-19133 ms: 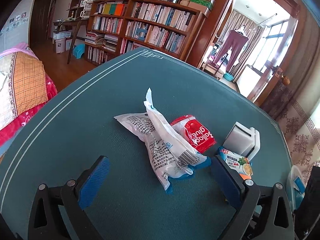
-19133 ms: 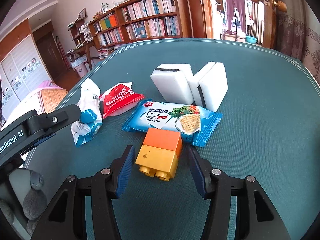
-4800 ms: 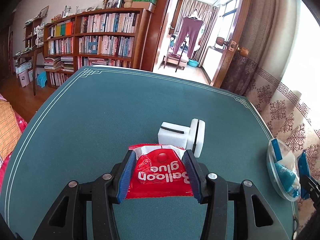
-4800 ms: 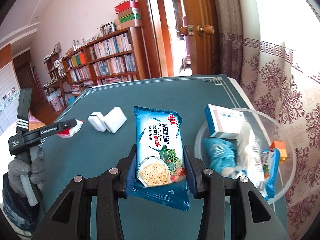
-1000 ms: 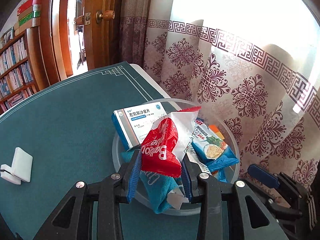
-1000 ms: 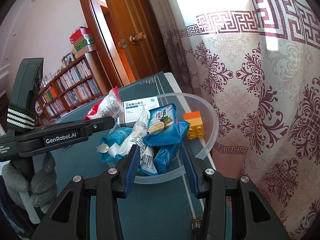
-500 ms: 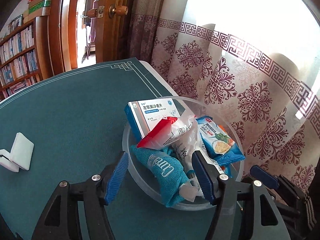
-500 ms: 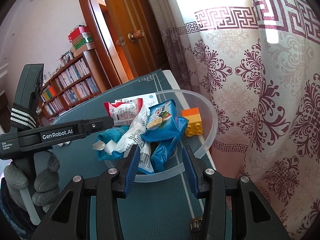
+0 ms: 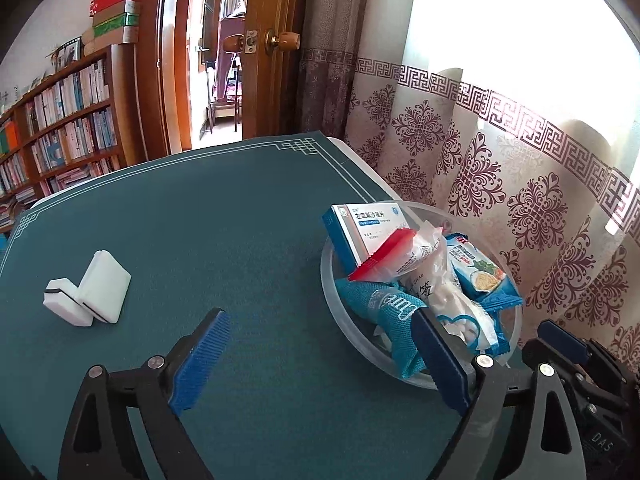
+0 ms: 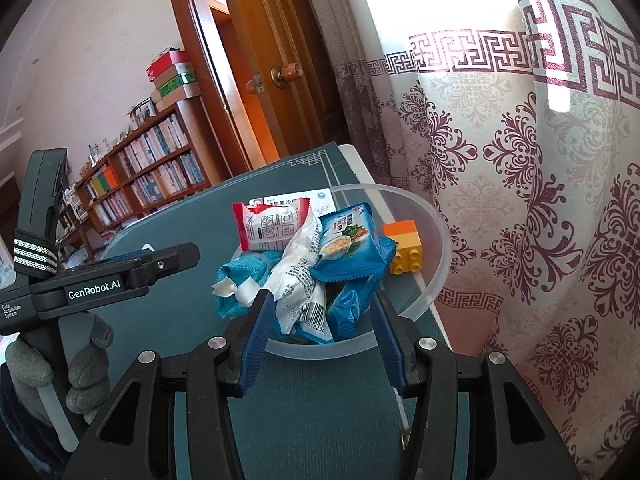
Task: Organize objects
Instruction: 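Withdraw both grippers from the bowl toward the two white foam blocks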
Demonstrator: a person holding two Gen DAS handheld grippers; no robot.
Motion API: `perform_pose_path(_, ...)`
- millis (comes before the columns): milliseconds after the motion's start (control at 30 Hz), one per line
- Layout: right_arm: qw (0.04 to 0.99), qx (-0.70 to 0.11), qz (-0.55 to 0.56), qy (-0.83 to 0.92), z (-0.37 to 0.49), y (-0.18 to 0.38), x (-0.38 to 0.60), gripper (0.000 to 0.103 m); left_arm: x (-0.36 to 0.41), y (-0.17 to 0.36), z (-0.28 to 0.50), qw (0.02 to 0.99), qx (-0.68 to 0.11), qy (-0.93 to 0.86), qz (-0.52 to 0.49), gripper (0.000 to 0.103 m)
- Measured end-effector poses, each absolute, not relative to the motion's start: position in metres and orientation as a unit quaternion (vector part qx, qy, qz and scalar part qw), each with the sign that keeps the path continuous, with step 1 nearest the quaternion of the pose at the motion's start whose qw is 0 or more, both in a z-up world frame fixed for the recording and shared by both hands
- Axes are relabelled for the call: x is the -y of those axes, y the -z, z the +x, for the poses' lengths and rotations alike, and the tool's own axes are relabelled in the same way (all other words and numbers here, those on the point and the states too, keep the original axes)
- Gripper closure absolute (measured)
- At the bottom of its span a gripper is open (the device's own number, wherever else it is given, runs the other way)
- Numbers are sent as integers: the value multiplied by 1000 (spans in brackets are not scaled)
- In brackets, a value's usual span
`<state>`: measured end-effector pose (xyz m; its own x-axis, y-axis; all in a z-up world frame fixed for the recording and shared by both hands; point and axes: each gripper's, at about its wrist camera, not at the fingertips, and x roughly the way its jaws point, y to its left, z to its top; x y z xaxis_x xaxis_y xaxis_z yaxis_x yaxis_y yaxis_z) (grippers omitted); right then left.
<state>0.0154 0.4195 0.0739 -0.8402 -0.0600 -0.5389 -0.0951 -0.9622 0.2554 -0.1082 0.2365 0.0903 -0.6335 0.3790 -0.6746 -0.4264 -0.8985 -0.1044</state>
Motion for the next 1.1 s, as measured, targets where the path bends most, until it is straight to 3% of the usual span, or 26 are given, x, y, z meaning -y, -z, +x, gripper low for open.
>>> perform_pose_path(1100, -68, -107, -305, -944, -16, -78, -307, 48, -48, -62, -168, 2, 56, -928, -369, 4)
